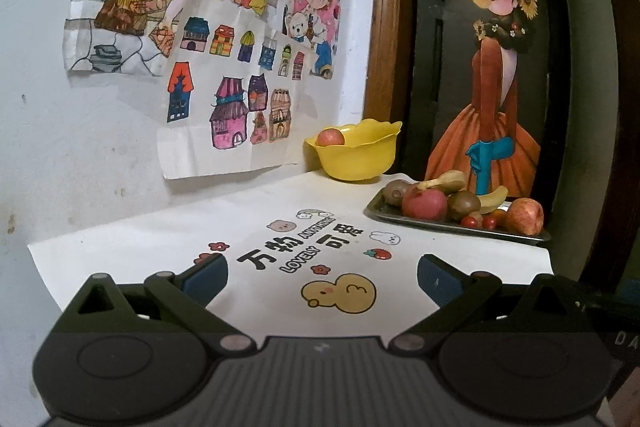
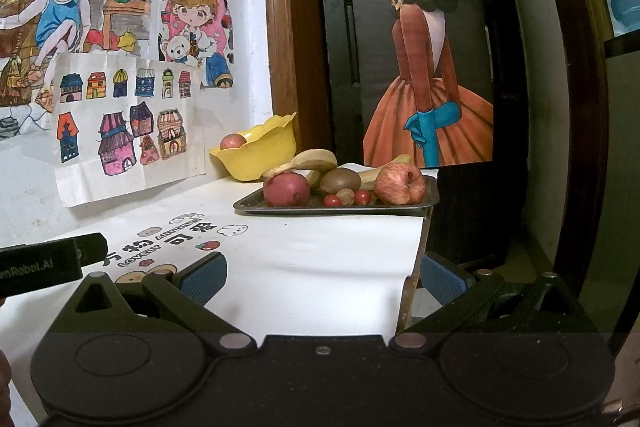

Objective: Organize fruits

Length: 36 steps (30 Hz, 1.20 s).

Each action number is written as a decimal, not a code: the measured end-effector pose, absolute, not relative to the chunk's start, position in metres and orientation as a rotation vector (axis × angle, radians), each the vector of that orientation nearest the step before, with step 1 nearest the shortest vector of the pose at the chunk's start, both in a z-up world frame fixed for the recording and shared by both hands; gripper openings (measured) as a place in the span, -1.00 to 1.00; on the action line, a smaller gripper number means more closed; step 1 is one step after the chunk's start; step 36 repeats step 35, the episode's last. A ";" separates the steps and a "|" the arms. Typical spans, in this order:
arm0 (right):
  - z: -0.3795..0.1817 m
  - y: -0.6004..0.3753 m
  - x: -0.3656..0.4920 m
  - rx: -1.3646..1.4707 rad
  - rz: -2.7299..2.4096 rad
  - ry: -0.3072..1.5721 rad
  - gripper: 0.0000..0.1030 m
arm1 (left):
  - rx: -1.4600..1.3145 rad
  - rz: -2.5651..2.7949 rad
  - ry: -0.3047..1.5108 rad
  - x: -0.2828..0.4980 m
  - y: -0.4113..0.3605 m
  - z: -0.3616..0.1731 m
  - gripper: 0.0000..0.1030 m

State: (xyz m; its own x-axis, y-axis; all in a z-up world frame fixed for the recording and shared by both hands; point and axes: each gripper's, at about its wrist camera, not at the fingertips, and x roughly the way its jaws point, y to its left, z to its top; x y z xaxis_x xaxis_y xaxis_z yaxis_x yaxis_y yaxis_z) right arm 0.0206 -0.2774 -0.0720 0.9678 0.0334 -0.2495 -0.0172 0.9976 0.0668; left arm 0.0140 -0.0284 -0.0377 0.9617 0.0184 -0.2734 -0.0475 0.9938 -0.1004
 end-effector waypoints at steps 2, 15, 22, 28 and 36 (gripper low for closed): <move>-0.072 -0.277 0.020 0.063 0.026 0.252 0.99 | -0.115 0.033 0.279 0.015 -0.027 -0.037 0.99; -0.073 -0.277 0.019 0.061 0.026 0.254 0.99 | -0.136 0.038 0.286 0.015 -0.025 -0.038 0.99; -0.073 -0.277 0.019 0.060 0.026 0.254 0.99 | -0.143 0.036 0.287 0.016 -0.025 -0.039 0.99; -0.072 -0.276 0.019 0.059 0.026 0.255 0.99 | -0.148 0.038 0.291 0.016 -0.025 -0.040 0.99; -0.072 -0.276 0.020 0.059 0.026 0.255 0.99 | -0.146 0.038 0.293 0.016 -0.026 -0.041 0.99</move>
